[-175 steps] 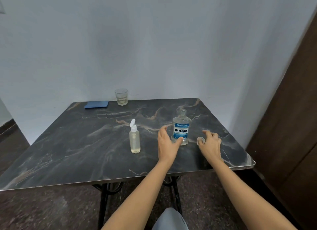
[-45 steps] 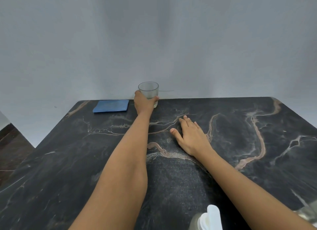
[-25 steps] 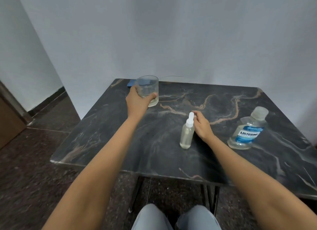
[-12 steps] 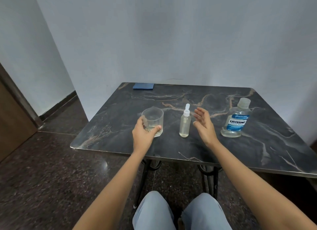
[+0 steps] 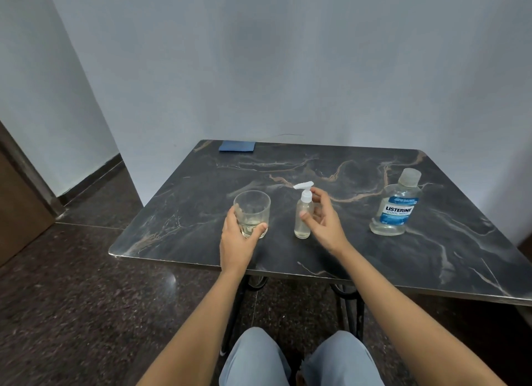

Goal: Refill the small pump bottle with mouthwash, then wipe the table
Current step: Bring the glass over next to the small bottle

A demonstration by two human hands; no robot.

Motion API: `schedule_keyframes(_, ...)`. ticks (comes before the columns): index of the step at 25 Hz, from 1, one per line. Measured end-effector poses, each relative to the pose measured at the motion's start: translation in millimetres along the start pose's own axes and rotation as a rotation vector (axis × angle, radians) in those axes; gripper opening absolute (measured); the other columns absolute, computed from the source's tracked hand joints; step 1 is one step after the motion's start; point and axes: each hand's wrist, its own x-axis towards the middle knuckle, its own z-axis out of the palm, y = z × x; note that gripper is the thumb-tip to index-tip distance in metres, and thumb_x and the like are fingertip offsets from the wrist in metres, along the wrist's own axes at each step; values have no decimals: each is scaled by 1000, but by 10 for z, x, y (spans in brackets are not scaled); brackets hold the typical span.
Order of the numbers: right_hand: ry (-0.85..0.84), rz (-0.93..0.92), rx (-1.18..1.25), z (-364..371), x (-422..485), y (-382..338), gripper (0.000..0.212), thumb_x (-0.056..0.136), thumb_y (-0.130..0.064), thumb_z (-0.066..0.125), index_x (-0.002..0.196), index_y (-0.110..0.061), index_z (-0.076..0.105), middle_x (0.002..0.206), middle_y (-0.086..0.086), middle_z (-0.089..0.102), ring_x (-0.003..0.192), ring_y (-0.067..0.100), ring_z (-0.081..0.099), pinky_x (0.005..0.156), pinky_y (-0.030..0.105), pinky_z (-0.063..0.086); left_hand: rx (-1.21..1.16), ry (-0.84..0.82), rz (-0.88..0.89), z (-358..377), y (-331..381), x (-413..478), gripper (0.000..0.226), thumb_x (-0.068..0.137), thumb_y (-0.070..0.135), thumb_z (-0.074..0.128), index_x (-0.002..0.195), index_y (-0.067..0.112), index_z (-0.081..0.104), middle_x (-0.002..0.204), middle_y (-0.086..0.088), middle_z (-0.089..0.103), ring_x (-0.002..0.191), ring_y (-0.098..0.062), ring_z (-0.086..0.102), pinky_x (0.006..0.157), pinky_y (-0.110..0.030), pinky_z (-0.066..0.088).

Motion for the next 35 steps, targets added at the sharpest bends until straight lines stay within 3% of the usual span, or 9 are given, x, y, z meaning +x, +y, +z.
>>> schedule_keyframes(3,37,-47,-42,165,27,51,48,82,-25,65,123,-33,42,119,-5,52,115,14,56,97,32,46,33,9,0,20,-11,7,83,74,53,75,142,29,34,140,7,51,125,-16,52,101,-39,46)
schedule_keyframes(6,107,-89,-72,293,71,-2,47,83,-15,65,122,-21,39,106,-9,55,97,0,58,87,15,43,57,19,-1,34,-37,10,86,74,55,73,144,27,33,142,5,49,129,-17,49,103,-43,45)
schedule_keyframes(8,130,-123,-99,331,127,-31,53,86,-11,66,127,-22,34,101,-6,60,91,0,57,81,11,42,70,20,1,38,-38,15,88,74,58,72,145,26,32,143,5,48,131,-16,47,103,-44,45)
schedule_keyframes(12,-35,-157,-172,278,274,-147,76,85,-8,66,144,-29,23,82,-1,62,79,10,61,82,10,44,85,21,13,42,-35,12,89,74,61,69,146,24,31,144,5,47,131,-16,47,103,-43,45)
schedule_keyframes(16,-210,-306,-422,238,402,-269,78,81,-8,61,143,-39,26,58,-4,48,54,17,48,64,27,46,89,24,24,36,-32,12,88,75,62,68,146,24,32,144,5,48,130,-16,48,102,-42,46)
schedule_keyframes(20,-290,-363,-623,293,430,-310,63,81,-12,59,132,-36,30,72,-13,50,61,12,49,63,25,40,98,24,27,40,-33,9,86,75,63,67,144,25,33,142,6,49,128,-15,50,100,-42,48)
schedule_keyframes(25,-299,-334,-623,364,393,-262,56,83,-6,55,125,-37,35,115,-6,59,69,11,55,74,25,45,108,18,26,45,-35,12,88,76,63,66,146,24,31,145,4,47,131,-16,48,102,-42,46)
schedule_keyframes(31,-260,-318,-636,418,373,-204,42,84,-4,56,122,-19,50,115,-5,60,66,15,58,73,29,48,110,24,19,45,-32,11,87,76,62,67,146,24,32,145,4,47,131,-15,48,103,-39,45)
schedule_keyframes(35,-262,-339,-647,440,363,-195,54,84,-6,56,128,-33,38,116,-6,59,67,14,58,71,25,47,116,23,18,44,-30,9,87,76,62,67,145,23,32,145,4,47,130,-16,48,103,-39,45)
